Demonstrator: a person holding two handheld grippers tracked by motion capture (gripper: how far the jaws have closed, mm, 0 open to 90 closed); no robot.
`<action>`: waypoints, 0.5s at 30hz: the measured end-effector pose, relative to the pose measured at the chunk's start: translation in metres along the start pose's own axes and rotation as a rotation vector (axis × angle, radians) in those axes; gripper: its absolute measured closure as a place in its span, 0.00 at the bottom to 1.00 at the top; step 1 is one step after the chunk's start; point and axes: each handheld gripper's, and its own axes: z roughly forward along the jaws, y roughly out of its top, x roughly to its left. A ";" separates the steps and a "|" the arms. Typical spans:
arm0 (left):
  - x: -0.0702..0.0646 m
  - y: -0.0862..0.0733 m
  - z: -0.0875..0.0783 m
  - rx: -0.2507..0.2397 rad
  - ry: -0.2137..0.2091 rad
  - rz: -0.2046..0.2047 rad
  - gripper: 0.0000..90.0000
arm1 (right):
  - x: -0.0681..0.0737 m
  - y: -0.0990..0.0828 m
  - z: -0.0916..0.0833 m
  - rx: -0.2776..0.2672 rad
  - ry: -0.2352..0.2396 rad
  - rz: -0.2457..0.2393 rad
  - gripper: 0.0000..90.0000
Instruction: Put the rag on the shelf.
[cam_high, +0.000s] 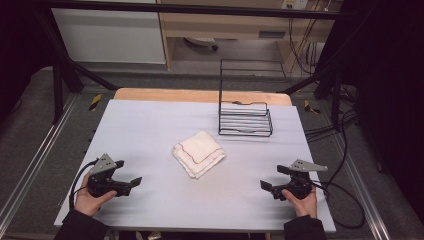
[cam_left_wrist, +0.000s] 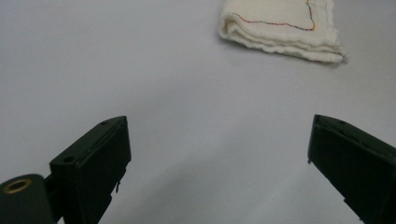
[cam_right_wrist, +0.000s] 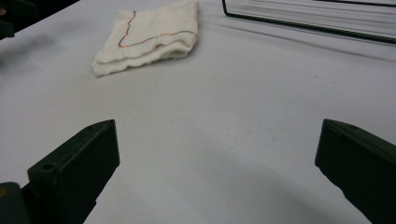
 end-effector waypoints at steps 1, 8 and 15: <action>0.000 0.000 0.000 0.000 0.000 0.000 0.07 | 0.000 0.000 0.000 0.000 0.001 -0.001 0.01; -0.002 0.002 0.001 -0.003 -0.005 -0.005 0.07 | 0.000 0.000 0.000 -0.003 0.000 0.004 0.01; -0.007 0.006 0.004 -0.004 -0.023 0.002 0.07 | 0.003 0.002 0.002 0.008 -0.007 0.000 0.00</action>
